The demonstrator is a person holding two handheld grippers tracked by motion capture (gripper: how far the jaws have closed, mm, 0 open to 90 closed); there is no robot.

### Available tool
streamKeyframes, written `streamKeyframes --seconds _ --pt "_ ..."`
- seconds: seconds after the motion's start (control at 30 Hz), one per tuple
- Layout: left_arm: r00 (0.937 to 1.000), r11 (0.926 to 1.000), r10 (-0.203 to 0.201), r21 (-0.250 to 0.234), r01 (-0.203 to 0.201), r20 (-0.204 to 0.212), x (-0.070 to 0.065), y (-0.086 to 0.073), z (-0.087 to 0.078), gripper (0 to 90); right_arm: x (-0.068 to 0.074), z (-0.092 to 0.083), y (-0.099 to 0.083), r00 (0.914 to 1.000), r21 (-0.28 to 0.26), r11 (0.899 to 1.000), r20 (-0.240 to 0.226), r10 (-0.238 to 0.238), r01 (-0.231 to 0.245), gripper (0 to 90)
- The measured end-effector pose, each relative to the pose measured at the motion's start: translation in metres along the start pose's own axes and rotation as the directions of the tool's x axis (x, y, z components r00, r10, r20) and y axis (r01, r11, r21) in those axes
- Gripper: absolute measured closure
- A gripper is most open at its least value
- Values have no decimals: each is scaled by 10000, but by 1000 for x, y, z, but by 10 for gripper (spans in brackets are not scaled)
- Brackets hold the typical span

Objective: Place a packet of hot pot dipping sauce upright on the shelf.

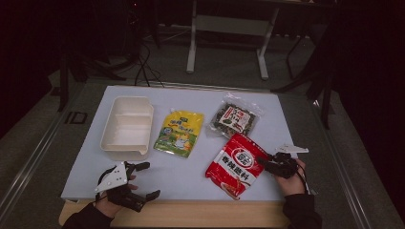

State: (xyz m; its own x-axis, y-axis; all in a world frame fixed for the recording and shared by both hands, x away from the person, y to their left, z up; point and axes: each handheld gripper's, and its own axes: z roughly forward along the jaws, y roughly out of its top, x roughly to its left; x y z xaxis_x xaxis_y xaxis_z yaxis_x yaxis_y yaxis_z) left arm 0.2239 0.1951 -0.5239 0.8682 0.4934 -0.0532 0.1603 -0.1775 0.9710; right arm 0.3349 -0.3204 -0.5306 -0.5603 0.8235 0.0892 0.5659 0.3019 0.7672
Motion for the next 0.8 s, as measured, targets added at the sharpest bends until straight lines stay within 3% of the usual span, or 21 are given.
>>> streamKeyframes --seconds 0.13,0.27,0.8 --pt "10000 10000 -3 10 3 0 0 0 0 25 -1 -2 0 9996 59 9996 40 -266 266 799" --pt "10000 10000 -3 7 3 1 0 0 0 25 0 -5 2 9994 56 9994 43 -355 355 847" --pt "10000 10000 -11 -20 11 50 -1 0 1 25 23 -33 28 9932 -460 9924 -170 -1154 1145 888"
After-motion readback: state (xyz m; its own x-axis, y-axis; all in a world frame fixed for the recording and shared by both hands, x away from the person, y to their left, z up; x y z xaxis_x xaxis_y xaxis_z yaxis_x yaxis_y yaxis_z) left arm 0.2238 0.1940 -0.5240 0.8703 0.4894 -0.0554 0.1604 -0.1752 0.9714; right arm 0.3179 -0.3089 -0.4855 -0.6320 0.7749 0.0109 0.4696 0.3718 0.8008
